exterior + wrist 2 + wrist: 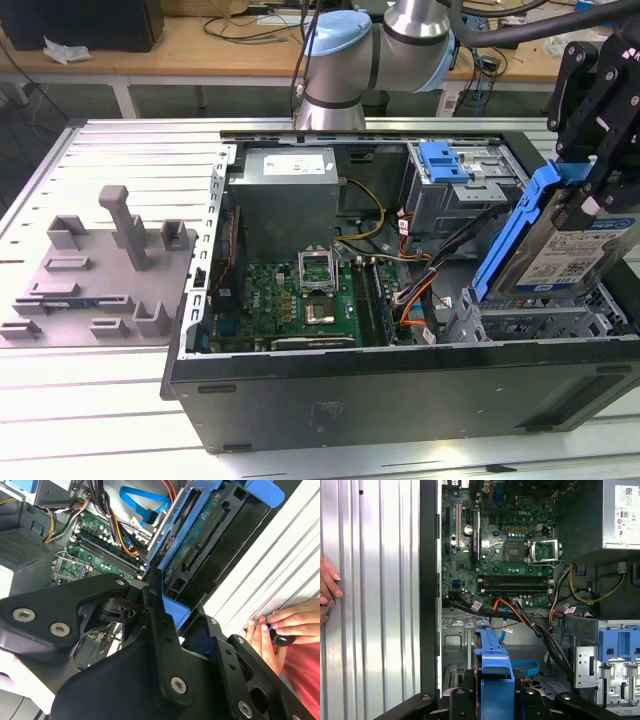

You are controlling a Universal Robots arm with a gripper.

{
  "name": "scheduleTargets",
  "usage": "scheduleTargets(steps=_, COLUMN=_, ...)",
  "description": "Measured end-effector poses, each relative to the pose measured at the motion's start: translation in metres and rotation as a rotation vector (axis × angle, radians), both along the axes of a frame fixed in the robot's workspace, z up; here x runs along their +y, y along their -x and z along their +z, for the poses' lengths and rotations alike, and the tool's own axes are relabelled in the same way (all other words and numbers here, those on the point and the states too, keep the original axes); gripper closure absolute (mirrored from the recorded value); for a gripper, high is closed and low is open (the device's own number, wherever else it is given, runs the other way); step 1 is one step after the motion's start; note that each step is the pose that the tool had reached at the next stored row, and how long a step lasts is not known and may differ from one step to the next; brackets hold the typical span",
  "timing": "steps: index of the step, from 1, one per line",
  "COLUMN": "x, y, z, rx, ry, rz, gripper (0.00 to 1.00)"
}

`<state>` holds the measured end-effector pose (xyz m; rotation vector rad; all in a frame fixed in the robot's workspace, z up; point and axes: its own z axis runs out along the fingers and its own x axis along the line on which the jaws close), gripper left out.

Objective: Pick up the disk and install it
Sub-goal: 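Insert the disk into the insertion slot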

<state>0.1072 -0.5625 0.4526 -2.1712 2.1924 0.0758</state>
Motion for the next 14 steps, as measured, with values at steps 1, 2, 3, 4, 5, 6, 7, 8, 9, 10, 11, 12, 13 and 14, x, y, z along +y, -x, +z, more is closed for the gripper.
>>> scheduleTargets(steps=1, x=0.0000, y=0.0000, z=-0.0003, rx=0.0000, ry=0.0000, rz=0.000, gripper=0.63)
scheduleTargets(steps=2, x=0.0000, y=0.0000, z=-0.0005, rx=0.0000, ry=0.0000, rz=0.000, gripper=0.63)
scheduleTargets(steps=3, x=-0.0001, y=0.0000, z=-0.0008, rx=0.0000, ry=-0.0002, rz=0.000, gripper=0.63)
scheduleTargets(steps=4, x=-0.0001, y=0.0000, z=-0.0011, rx=0.0000, ry=-0.0002, rz=0.000, gripper=0.63)
scheduleTargets(steps=5, x=-0.0001, y=0.0000, z=-0.0014, rx=0.0000, ry=-0.0001, rz=0.000, gripper=0.63)
scheduleTargets(steps=6, x=-0.0001, y=0.0000, z=-0.0017, rx=0.0000, ry=-0.0001, rz=0.000, gripper=0.63)
scheduleTargets(steps=7, x=-0.0001, y=0.0000, z=-0.0020, rx=0.0000, ry=-0.0002, rz=0.000, gripper=0.63)
scheduleTargets(steps=8, x=-0.0001, y=0.0000, z=-0.0023, rx=0.0000, ry=-0.0002, rz=0.000, gripper=0.63)
scheduleTargets(steps=9, x=-0.0001, y=0.0000, z=-0.0028, rx=0.0000, ry=-0.0001, rz=0.000, gripper=0.63)
scheduleTargets(steps=10, x=-0.0001, y=0.0000, z=-0.0033, rx=0.0000, ry=-0.0001, rz=0.000, gripper=0.63)
scheduleTargets(steps=11, x=-0.0001, y=0.0000, z=-0.0039, rx=0.0000, ry=-0.0001, rz=0.000, gripper=0.63)
scheduleTargets(steps=12, x=-0.0001, y=0.0000, z=-0.0043, rx=0.0000, ry=-0.0001, rz=0.000, gripper=0.63)
scheduleTargets(steps=13, x=-0.0001, y=0.0000, z=-0.0047, rx=0.0000, ry=-0.0001, rz=0.000, gripper=0.63)
scheduleTargets(steps=14, x=-0.0001, y=0.0000, z=-0.0053, rx=0.0000, ry=-0.0001, rz=0.000, gripper=0.63)
